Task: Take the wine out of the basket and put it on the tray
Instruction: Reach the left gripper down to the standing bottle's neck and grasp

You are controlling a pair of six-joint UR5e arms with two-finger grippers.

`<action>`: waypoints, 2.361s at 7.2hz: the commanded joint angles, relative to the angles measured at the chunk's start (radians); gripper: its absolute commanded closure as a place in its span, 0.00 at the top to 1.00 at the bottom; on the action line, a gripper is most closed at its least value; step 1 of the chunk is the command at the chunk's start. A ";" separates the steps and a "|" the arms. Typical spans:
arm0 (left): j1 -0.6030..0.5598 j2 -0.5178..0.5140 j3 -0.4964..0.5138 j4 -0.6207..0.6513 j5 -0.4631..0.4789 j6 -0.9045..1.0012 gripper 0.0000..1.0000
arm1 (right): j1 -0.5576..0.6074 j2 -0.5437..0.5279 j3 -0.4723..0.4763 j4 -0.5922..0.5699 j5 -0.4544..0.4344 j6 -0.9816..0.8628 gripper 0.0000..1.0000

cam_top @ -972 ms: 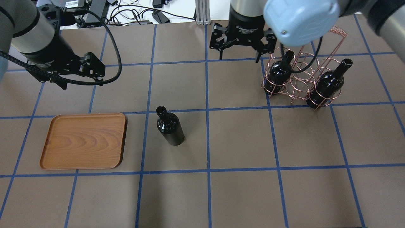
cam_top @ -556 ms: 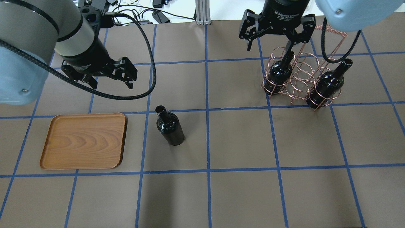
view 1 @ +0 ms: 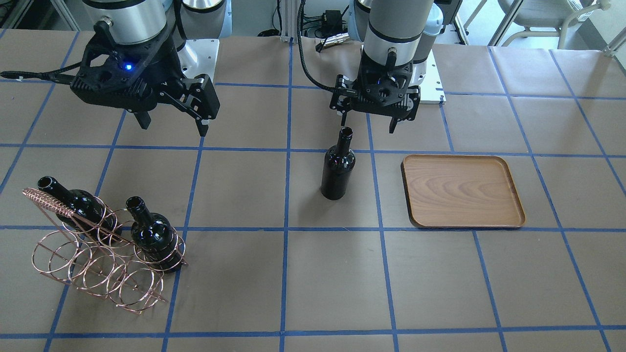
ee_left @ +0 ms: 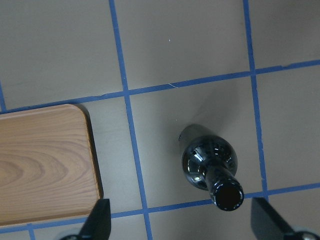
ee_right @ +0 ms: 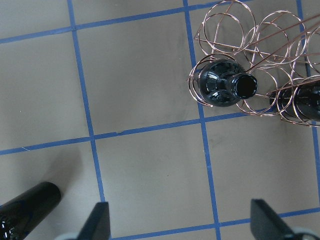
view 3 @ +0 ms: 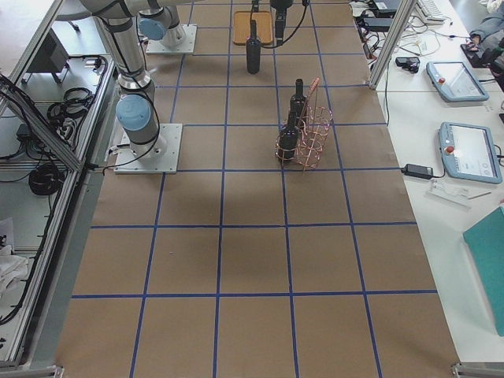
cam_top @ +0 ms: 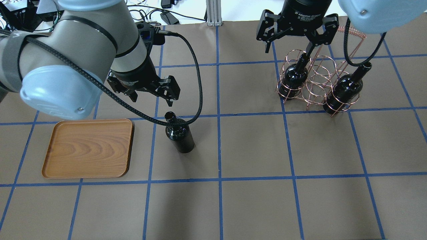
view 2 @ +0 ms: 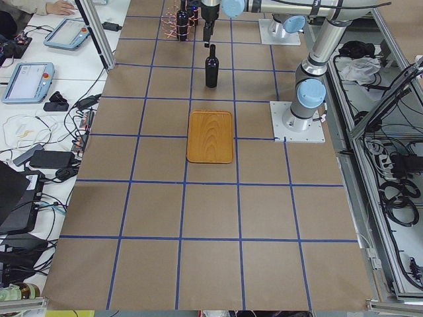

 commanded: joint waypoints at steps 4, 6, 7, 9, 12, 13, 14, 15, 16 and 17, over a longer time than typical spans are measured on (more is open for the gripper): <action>-0.029 -0.100 -0.016 0.037 -0.065 0.020 0.99 | 0.000 -0.005 0.012 -0.006 0.002 0.000 1.00; -0.027 -0.103 -0.073 0.047 -0.056 0.032 0.93 | 0.000 -0.005 0.012 -0.006 0.002 0.000 1.00; -0.027 -0.102 -0.075 0.047 -0.056 0.060 0.93 | -0.002 -0.005 0.012 -0.006 0.002 0.000 1.00; -0.027 -0.100 -0.072 0.047 -0.054 0.057 0.68 | 0.000 -0.005 0.014 -0.004 0.002 0.000 1.00; -0.024 -0.097 -0.070 0.035 -0.051 0.055 0.45 | 0.000 -0.005 0.012 -0.006 0.004 0.000 1.00; -0.024 -0.097 -0.070 0.033 -0.051 0.051 0.44 | 0.000 -0.005 0.014 -0.004 0.004 0.001 1.00; -0.024 -0.097 -0.069 0.033 -0.051 0.051 0.33 | 0.000 -0.005 0.014 -0.004 0.002 0.002 1.00; -0.024 -0.100 -0.061 0.023 -0.053 0.046 0.06 | 0.002 -0.005 0.014 -0.004 0.004 0.002 1.00; -0.024 -0.099 -0.056 0.005 -0.051 0.045 0.00 | 0.002 -0.005 0.014 -0.004 0.004 0.002 1.00; -0.022 -0.096 -0.055 -0.002 -0.051 0.046 0.00 | 0.000 -0.005 0.015 -0.004 0.002 0.002 1.00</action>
